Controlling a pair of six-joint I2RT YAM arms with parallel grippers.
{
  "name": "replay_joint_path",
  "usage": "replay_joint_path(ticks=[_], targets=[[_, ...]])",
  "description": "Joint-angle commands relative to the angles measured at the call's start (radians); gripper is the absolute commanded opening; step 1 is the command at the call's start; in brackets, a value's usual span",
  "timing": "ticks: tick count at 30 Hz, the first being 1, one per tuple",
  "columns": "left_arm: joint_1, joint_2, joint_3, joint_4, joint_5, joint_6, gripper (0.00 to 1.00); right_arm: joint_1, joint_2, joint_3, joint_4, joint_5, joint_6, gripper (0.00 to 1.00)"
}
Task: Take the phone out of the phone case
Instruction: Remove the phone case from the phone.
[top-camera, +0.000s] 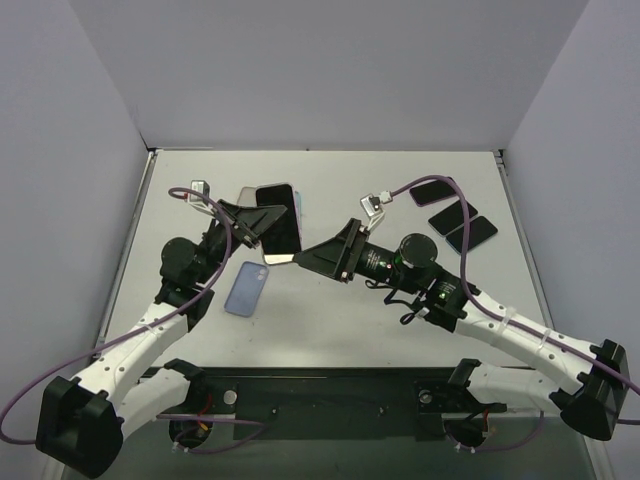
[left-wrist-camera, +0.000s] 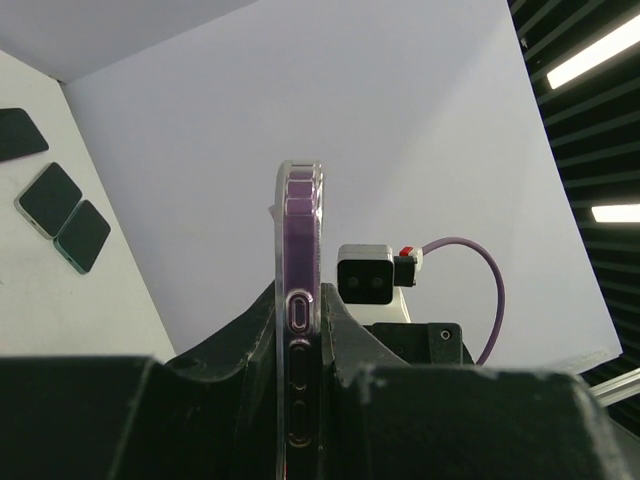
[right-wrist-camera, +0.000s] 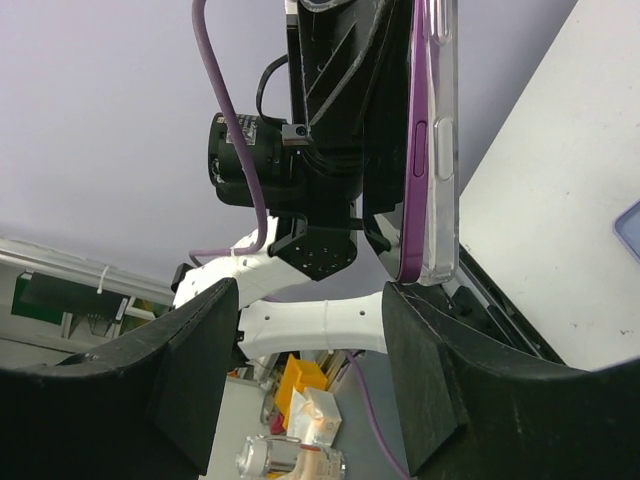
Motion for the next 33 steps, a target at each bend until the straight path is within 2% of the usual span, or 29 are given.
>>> replay_joint_path(ticks=[1,9,16,19,33], targets=[[0.003,-0.029,0.018,0.105,-0.013,-0.036,0.0,0.004,0.018,0.041,0.05,0.006,-0.017,0.55],[0.003,-0.025,-0.005,0.183,-0.015,-0.116,0.0,0.004,0.047,0.049,0.067,0.015,-0.023,0.55],[-0.032,-0.035,0.011,0.14,0.01,-0.08,0.0,-0.008,0.08,0.1,0.07,0.052,-0.035,0.55],[-0.041,-0.052,-0.012,0.13,-0.003,-0.071,0.0,-0.018,0.107,0.144,0.068,0.012,-0.028,0.52],[-0.026,-0.041,0.004,0.116,-0.006,-0.011,0.0,-0.019,-0.008,0.104,0.007,0.044,-0.048,0.56]])
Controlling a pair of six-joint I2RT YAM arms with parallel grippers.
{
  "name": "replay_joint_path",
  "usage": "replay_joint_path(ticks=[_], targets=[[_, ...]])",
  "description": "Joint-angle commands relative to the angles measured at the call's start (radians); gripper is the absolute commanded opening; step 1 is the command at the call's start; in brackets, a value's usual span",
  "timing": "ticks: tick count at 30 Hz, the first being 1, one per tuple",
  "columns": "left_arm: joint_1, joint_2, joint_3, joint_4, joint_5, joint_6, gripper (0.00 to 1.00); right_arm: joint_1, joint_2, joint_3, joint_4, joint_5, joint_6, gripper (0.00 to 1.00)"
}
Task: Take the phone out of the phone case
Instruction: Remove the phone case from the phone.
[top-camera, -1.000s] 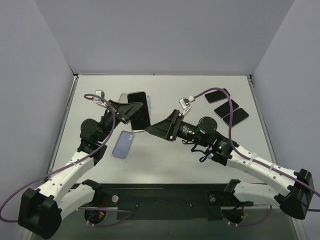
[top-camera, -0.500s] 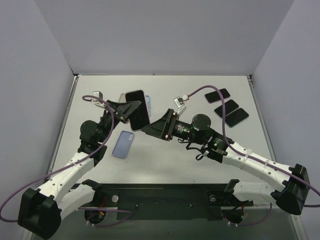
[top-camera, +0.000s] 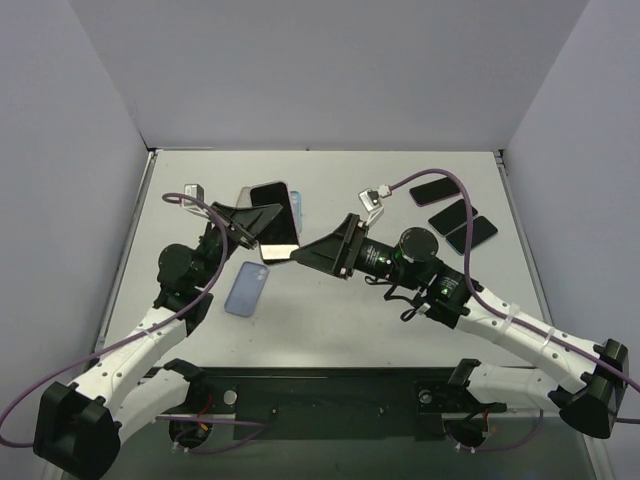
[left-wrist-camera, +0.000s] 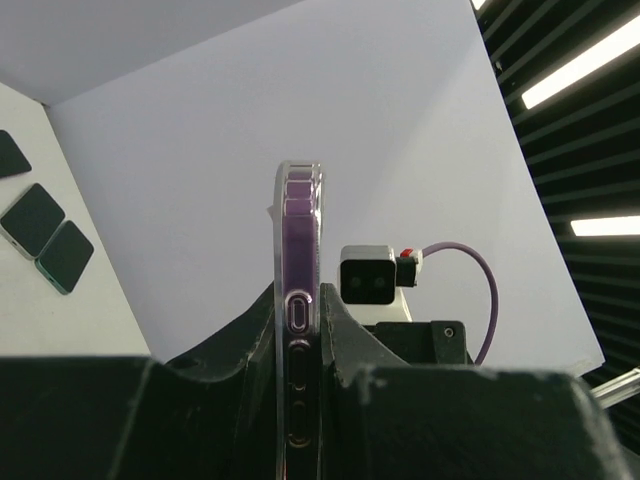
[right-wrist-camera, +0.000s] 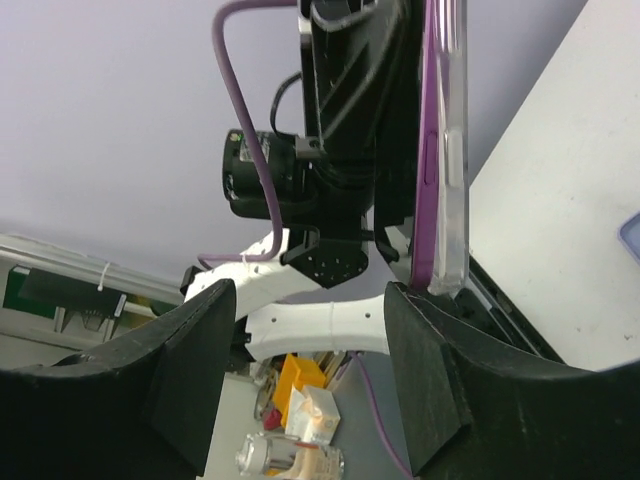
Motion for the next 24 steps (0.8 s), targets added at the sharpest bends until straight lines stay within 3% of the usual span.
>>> replay_joint_path(ticks=[1,9,15,24], targets=[[-0.011,-0.011,0.031,0.074,0.063,0.021,0.0,-0.023,-0.028,0.034,0.084,0.055,-0.027,0.56],[-0.011,-0.031,0.015,0.08,0.044,-0.008,0.0,-0.026,0.021,0.031,0.116,0.022,-0.014,0.57],[-0.008,-0.026,0.026,0.033,-0.028,-0.016,0.0,0.004,-0.036,0.002,0.078,0.003,-0.06,0.57],[-0.005,0.0,0.008,0.089,-0.042,-0.074,0.0,0.004,-0.034,-0.011,0.107,-0.011,-0.045,0.55]])
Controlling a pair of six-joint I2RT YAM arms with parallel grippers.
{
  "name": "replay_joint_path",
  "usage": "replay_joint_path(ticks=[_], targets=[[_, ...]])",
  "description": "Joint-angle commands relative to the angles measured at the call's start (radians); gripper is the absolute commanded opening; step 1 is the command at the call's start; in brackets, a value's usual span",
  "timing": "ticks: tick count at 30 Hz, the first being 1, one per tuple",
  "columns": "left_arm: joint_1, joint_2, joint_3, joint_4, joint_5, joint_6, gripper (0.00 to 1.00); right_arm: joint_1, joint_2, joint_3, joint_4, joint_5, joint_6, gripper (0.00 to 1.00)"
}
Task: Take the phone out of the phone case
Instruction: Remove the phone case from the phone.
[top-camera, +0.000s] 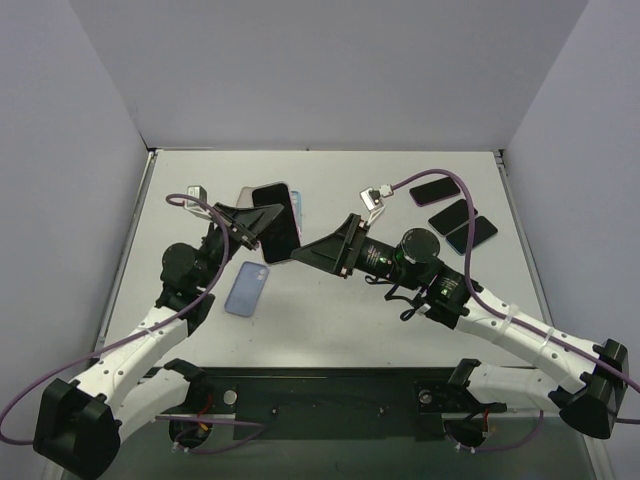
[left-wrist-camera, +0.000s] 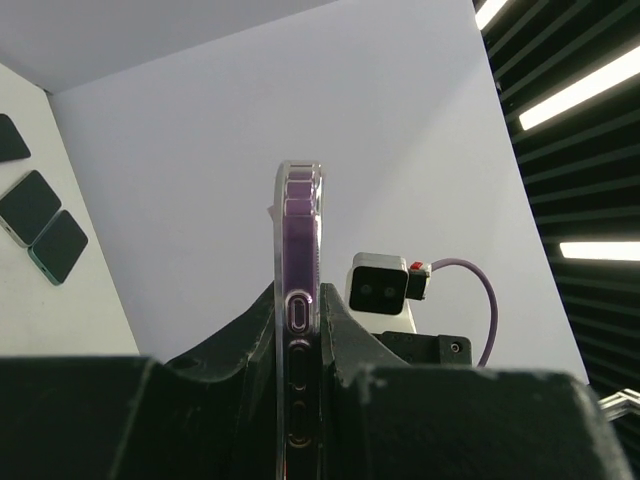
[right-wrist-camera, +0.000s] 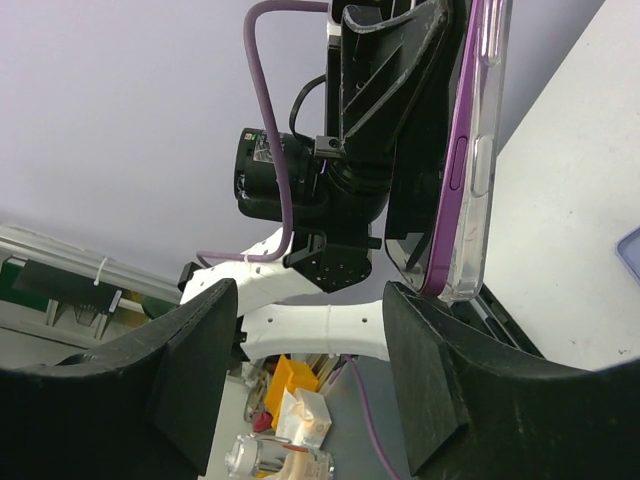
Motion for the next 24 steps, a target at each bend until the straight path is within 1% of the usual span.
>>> replay_joint_path(ticks=[1,3,7,14,20,24], targets=[[0.002,-0.01,0.013,0.106,-0.023,-0.04,0.0,0.004,-0.017,0.0,0.062,-0.021,-0.015,0.54],[0.002,-0.015,0.009,0.102,-0.031,-0.048,0.0,0.005,-0.011,0.0,0.066,-0.025,-0.012,0.53],[0.004,-0.018,-0.005,0.117,-0.046,-0.077,0.0,0.004,-0.011,-0.01,0.082,-0.033,-0.002,0.53],[0.004,0.007,-0.036,0.195,-0.059,-0.146,0.0,0.004,-0.019,-0.017,0.079,-0.031,-0.01,0.52],[0.002,0.007,-0.054,0.223,-0.063,-0.184,0.0,0.004,0.001,-0.017,0.094,-0.034,-0.007,0.52],[0.002,0.007,-0.077,0.264,-0.074,-0.238,0.0,0.004,0.004,-0.024,0.1,-0.039,-0.01,0.52]])
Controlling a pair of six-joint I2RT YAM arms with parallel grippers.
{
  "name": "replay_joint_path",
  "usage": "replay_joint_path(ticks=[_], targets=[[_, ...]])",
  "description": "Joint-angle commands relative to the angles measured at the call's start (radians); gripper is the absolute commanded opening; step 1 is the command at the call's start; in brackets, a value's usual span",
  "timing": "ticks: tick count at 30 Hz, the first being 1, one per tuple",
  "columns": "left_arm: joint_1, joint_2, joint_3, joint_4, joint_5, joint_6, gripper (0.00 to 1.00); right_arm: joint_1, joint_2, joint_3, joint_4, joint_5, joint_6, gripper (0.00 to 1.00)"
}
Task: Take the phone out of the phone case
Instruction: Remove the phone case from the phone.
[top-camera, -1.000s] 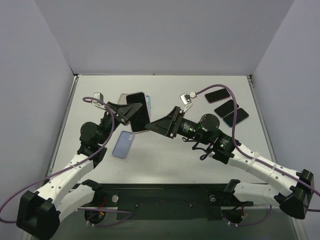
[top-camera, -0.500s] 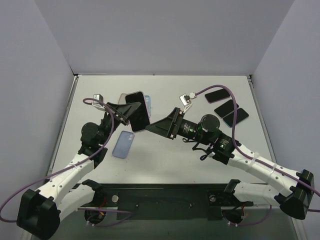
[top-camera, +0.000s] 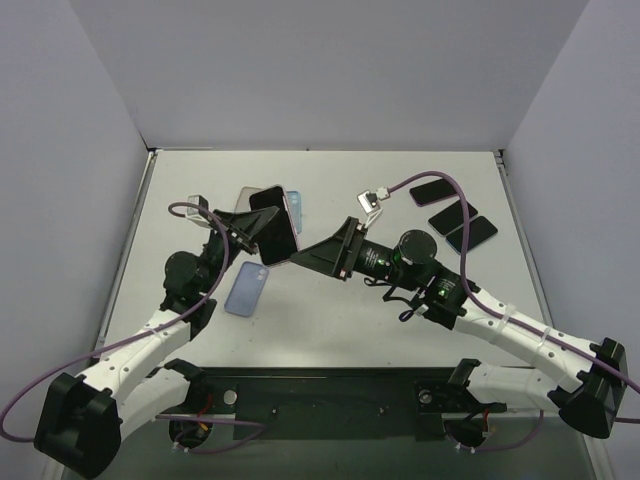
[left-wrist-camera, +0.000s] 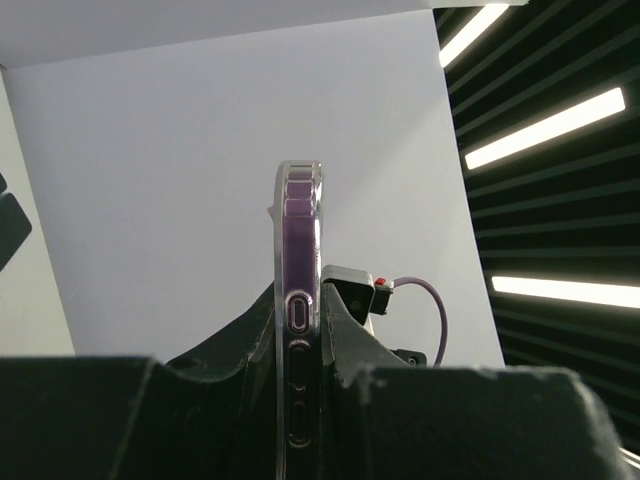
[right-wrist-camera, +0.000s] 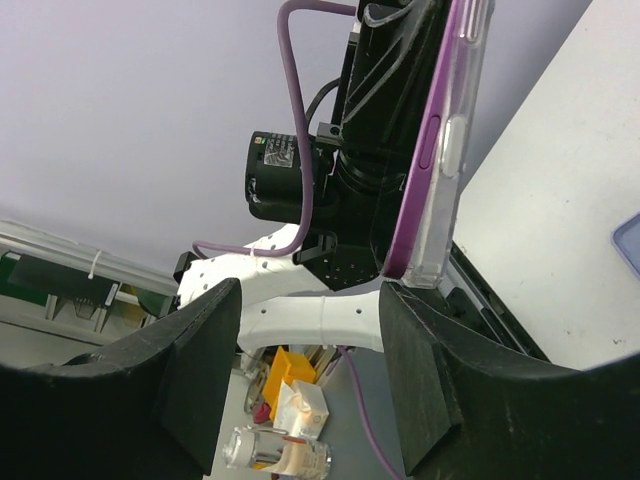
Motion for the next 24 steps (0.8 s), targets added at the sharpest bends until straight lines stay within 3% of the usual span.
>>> replay_joint_path(ticks=[1,11,24], targets=[[0.002,-0.006,-0.006,0.185,-0.035,-0.079,0.0,0.004,0.0,-0.004,0.085,-0.023,-0.012,0.52],[-0.001,-0.004,0.008,0.191,-0.024,-0.086,0.0,-0.001,0.024,0.022,0.102,-0.034,-0.006,0.52],[-0.006,-0.013,0.035,0.136,0.011,0.01,0.0,-0.002,0.024,0.066,0.1,-0.028,-0.005,0.52]])
